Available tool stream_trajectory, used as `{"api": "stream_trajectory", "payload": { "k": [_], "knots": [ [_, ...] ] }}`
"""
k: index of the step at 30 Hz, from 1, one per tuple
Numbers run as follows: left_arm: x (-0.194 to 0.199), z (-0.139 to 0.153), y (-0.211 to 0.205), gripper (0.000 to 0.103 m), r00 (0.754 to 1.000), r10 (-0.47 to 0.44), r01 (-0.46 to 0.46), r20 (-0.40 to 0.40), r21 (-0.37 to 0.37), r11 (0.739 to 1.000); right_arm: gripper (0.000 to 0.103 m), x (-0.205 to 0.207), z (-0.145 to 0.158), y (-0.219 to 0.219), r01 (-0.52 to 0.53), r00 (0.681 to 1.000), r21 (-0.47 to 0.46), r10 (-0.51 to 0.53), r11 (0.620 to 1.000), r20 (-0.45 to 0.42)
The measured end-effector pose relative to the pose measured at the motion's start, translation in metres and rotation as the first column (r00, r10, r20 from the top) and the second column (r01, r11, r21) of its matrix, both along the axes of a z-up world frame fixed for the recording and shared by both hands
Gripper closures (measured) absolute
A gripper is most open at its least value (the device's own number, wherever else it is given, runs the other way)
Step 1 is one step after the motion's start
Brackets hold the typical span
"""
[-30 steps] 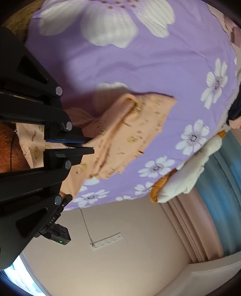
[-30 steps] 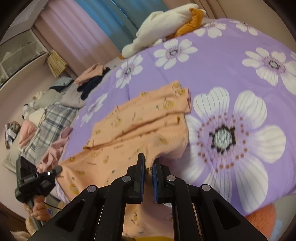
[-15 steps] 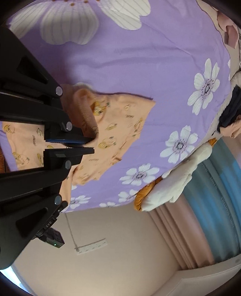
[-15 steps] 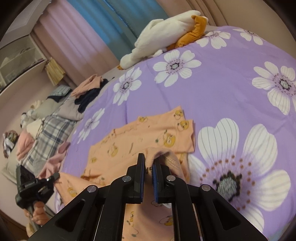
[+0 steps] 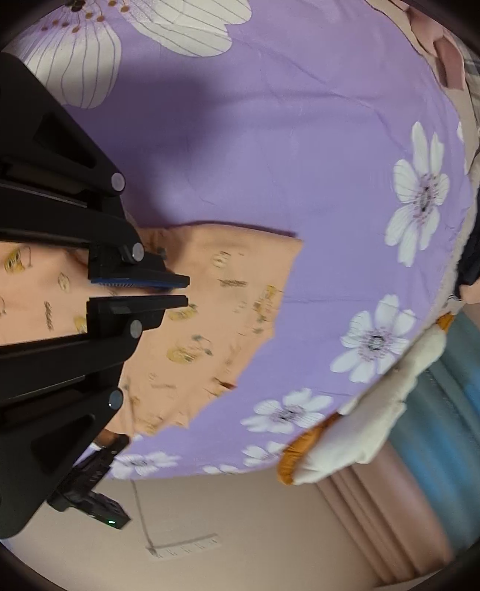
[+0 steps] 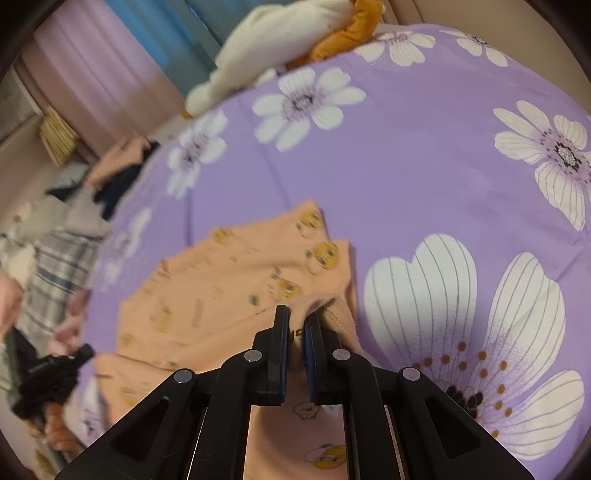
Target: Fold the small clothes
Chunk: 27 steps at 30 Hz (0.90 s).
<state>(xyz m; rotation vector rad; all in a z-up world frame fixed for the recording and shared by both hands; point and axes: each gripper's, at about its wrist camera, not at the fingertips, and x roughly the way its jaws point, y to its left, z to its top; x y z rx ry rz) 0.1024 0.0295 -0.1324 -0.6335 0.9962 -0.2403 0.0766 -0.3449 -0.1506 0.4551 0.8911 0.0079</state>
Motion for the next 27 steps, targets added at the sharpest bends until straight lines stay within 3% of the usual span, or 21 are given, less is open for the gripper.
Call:
{"api": "stream_trajectory", "payload": {
  "k": [8, 11, 12, 13, 15, 19, 24, 27],
  "knots": [
    [-0.003, -0.027, -0.014, 0.102, 0.997, -0.070, 0.074, -0.044, 0.108, 0.991, 0.094, 0.002, -0.010, 0.011, -0.004, 0.999, -0.132, -0.001, 0.991, -0.039],
    [-0.003, -0.026, -0.016, 0.096, 0.998, -0.063, 0.066, -0.029, 0.131, 0.989, 0.091, 0.001, -0.008, 0.011, -0.005, 0.999, -0.148, -0.002, 0.989, -0.048],
    [-0.004, -0.026, -0.016, 0.086, 0.997, -0.064, 0.067, -0.031, 0.130, 0.989, 0.081, 0.000, -0.008, 0.011, -0.005, 0.999, -0.151, -0.004, 0.989, -0.054],
    [-0.004, -0.026, -0.017, 0.067, 0.997, -0.063, 0.068, -0.039, 0.138, 0.988, 0.063, -0.001, -0.008, 0.010, -0.003, 0.998, -0.150, -0.006, 0.989, -0.059],
    [-0.008, -0.024, -0.018, 0.044, 0.996, -0.073, 0.079, -0.045, 0.156, 0.985, 0.046, -0.008, -0.006, 0.006, 0.010, 0.998, -0.143, -0.020, 0.990, -0.067],
    [-0.029, -0.019, -0.014, 0.031, 0.992, -0.117, 0.122, -0.038, 0.164, 0.979, 0.045, -0.028, -0.001, -0.004, 0.024, 0.996, -0.156, -0.037, 0.988, -0.080],
    [-0.057, -0.025, -0.011, 0.031, 0.979, -0.180, 0.190, -0.093, 0.109, 0.976, 0.041, -0.065, 0.001, -0.020, 0.014, 0.996, -0.079, -0.021, 0.997, -0.091],
    [-0.072, -0.030, -0.012, 0.031, 0.975, -0.190, 0.198, -0.113, 0.066, 0.978, 0.041, -0.079, -0.004, -0.020, -0.001, 0.993, -0.082, -0.009, 0.997, -0.116]
  ]
}}
